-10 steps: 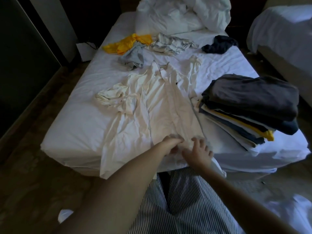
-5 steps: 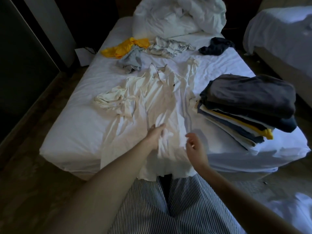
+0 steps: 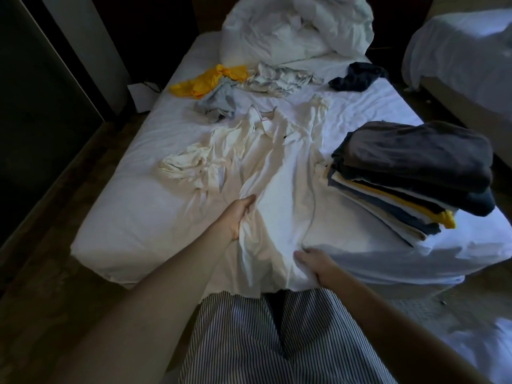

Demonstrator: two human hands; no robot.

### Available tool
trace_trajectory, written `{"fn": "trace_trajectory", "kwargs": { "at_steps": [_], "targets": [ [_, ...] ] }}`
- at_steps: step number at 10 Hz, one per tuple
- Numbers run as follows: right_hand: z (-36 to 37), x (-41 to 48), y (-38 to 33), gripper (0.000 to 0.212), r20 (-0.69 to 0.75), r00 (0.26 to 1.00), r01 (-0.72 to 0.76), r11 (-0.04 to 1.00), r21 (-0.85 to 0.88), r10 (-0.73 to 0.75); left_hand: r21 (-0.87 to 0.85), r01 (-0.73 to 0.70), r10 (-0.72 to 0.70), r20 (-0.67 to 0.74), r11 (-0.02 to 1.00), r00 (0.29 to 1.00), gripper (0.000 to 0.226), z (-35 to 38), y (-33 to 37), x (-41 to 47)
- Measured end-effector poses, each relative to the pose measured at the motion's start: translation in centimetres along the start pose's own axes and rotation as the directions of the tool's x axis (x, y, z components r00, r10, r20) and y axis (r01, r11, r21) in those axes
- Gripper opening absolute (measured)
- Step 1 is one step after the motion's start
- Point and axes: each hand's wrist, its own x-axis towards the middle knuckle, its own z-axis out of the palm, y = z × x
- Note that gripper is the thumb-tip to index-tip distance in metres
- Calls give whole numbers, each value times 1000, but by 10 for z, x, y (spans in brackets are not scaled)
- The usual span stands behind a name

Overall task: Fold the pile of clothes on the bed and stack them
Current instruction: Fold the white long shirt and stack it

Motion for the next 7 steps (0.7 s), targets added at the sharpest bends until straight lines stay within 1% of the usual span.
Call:
{"fn": "trace_trajectory", "kwargs": {
  "at_steps": [1, 2, 3, 4, 5, 6, 7],
  "targets": [
    [-17, 1, -1, 22, -168, 985, 27, 999, -25, -31, 31, -10, 13, -102, 999, 995, 28, -12, 2, 0],
    [-50, -10, 4, 33, -400, 916, -9, 999, -35, -5, 193, -9, 58, -249, 981, 967, 19, -26, -13, 5],
    [-75, -15, 25, 31, -352, 932, -163, 967, -194, 87, 408, 191, -66, -302, 893, 951, 12, -48, -42, 25],
    [-77, -2, 26, 20, -299, 952, -127, 977, -171, 71, 431, 236, -108, -299, 871, 948, 25, -36, -46, 19],
    [-72, 12, 14, 43, -302, 948, 63, 990, -123, -98, 280, 147, -47, -333, 949, 942, 33, -29, -44, 19],
    [-59, 16, 0, 38, -279, 957, 46, 990, -134, -82, 189, -8, 54, -240, 982, 969, 35, -22, -36, 21],
    [-61, 29, 11, 39, -404, 911, 50, 993, -103, -87, 310, -101, 187, -264, 945, 946, 25, -26, -29, 16]
  ]
}}
